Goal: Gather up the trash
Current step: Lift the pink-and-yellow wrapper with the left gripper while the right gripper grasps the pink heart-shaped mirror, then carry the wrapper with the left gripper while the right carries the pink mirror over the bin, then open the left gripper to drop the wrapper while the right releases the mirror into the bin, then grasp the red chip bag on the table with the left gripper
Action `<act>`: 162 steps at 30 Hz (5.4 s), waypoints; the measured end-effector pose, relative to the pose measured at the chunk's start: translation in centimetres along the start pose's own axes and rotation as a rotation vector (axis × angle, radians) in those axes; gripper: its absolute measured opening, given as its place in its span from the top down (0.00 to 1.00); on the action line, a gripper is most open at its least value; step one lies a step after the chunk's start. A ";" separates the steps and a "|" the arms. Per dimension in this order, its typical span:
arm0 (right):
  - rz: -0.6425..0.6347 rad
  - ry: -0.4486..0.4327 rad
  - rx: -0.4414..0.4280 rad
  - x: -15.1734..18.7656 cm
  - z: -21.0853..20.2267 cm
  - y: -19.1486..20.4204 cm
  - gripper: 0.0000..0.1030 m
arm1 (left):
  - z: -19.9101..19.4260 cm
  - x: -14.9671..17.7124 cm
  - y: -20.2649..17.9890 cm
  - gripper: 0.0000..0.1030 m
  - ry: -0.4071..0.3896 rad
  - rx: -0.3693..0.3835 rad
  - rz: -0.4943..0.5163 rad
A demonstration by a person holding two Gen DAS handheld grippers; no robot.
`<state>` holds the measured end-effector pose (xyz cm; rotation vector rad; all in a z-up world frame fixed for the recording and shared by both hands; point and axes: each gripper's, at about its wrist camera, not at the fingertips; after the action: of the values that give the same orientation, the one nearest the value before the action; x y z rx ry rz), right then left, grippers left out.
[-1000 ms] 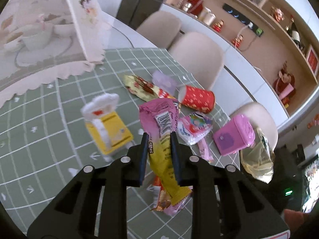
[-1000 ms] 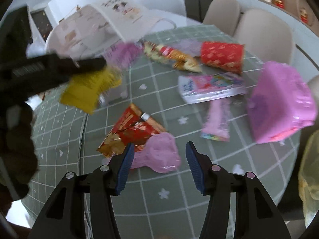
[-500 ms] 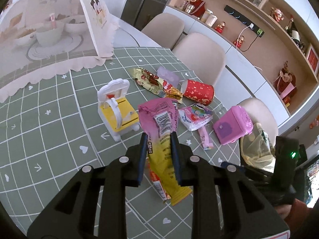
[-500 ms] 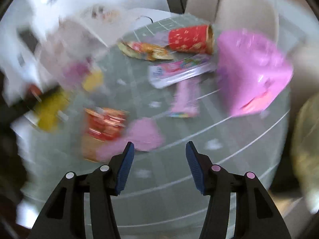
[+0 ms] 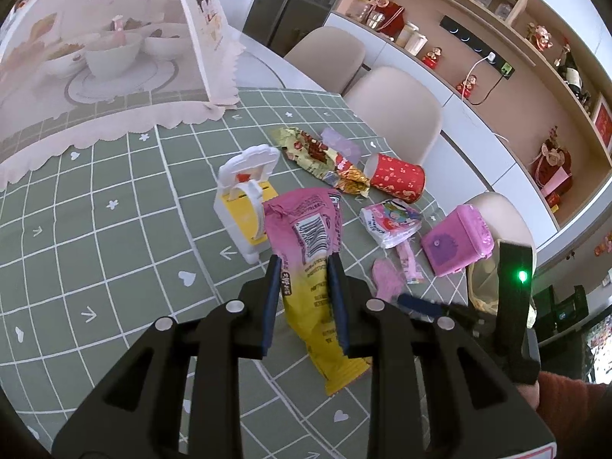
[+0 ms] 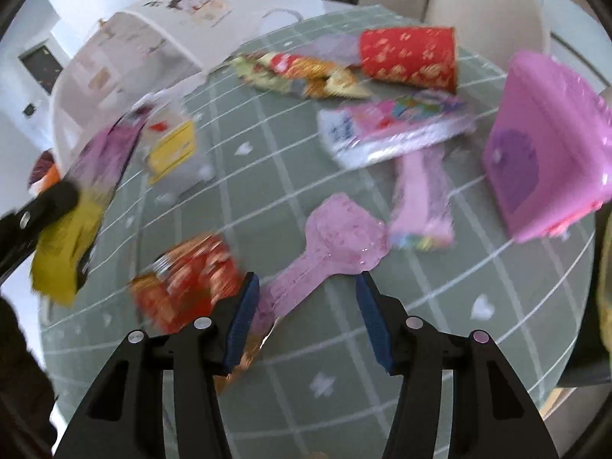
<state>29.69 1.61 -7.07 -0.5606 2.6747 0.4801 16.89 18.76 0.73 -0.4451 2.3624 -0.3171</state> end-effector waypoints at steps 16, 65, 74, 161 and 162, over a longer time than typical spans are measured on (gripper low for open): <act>-0.102 -0.139 0.173 -3.6 2.4 -0.3 0.52 | 0.7 0.6 -0.1 0.78 0.036 -0.020 0.022; 0.293 -0.577 0.482 3.5 -31.3 -32.5 0.53 | 13.0 -5.0 -41.0 0.78 0.097 0.582 0.597; 0.310 -0.549 0.474 3.4 -29.6 -34.1 0.53 | 18.1 -2.0 -42.5 0.78 0.237 0.570 0.600; -0.018 -0.353 0.183 1.1 -15.6 -13.0 0.51 | 5.4 4.6 -5.9 0.83 0.177 -0.020 0.029; -0.035 -0.357 0.184 0.7 -15.5 -12.5 0.51 | 5.1 4.1 -6.0 0.86 0.165 -0.013 0.039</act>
<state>30.23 -15.54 3.12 -0.4221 2.3323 0.2875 18.93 11.18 -3.38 -0.3914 2.5314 -0.3310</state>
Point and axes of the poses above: each gripper's, at about its wrist camera, not at the fingertips, and z roughly the way its jaws point, y to its left, x to its underside, and after that the axes turned 4 degrees about z, right-handed
